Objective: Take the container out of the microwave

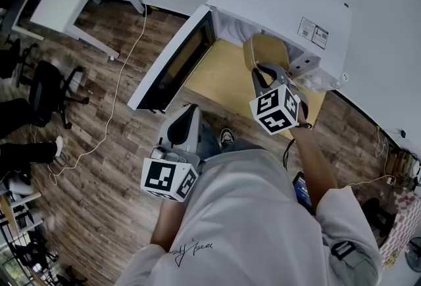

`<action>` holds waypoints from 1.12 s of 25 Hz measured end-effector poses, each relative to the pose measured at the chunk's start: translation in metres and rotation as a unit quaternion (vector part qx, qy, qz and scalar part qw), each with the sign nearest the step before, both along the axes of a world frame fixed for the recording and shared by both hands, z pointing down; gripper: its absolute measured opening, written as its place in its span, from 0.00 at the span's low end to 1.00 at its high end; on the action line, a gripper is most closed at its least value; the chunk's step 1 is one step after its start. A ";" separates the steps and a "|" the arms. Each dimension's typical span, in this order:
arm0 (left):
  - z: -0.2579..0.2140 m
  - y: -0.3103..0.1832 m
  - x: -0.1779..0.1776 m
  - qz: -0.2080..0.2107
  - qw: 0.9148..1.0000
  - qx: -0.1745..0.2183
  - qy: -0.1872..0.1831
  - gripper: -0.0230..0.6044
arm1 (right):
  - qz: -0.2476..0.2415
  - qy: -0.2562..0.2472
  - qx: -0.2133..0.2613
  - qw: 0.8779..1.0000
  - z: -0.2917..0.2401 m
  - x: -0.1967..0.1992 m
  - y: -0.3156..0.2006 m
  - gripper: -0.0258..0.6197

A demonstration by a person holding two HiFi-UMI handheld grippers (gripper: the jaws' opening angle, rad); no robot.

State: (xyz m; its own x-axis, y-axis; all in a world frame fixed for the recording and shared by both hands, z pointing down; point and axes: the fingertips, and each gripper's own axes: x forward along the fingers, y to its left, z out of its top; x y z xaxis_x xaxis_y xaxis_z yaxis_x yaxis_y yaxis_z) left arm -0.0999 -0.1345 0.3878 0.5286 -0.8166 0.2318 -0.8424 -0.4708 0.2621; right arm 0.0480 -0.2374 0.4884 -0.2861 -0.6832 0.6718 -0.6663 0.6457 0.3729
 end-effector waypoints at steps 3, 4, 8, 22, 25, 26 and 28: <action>0.001 -0.001 0.001 -0.001 1.000 -0.001 -0.001 0.03 | 0.001 -0.018 0.002 1.000 -0.007 0.002 0.006 0.13; 0.001 -0.002 0.002 -0.002 1.000 -0.001 0.001 0.03 | 0.001 -0.026 0.002 1.000 -0.009 0.003 0.008 0.13; 0.002 0.000 0.005 -0.002 1.000 -0.003 0.004 0.03 | 0.002 -0.054 0.003 0.999 -0.016 0.004 0.020 0.13; 0.006 0.005 0.009 -0.003 1.000 -0.012 0.002 0.03 | 0.033 -0.157 0.002 0.987 -0.040 0.024 0.049 0.13; 0.007 0.006 0.011 -0.002 1.000 -0.015 -0.003 0.03 | 0.028 -0.173 0.004 0.985 -0.046 0.026 0.057 0.13; 0.007 0.006 0.011 -0.002 1.000 -0.015 -0.003 0.03 | 0.026 -0.175 0.006 0.984 -0.048 0.026 0.059 0.13; 0.005 0.007 0.011 -0.003 1.000 -0.014 -0.002 0.03 | 0.024 -0.183 0.012 0.983 -0.052 0.028 0.064 0.13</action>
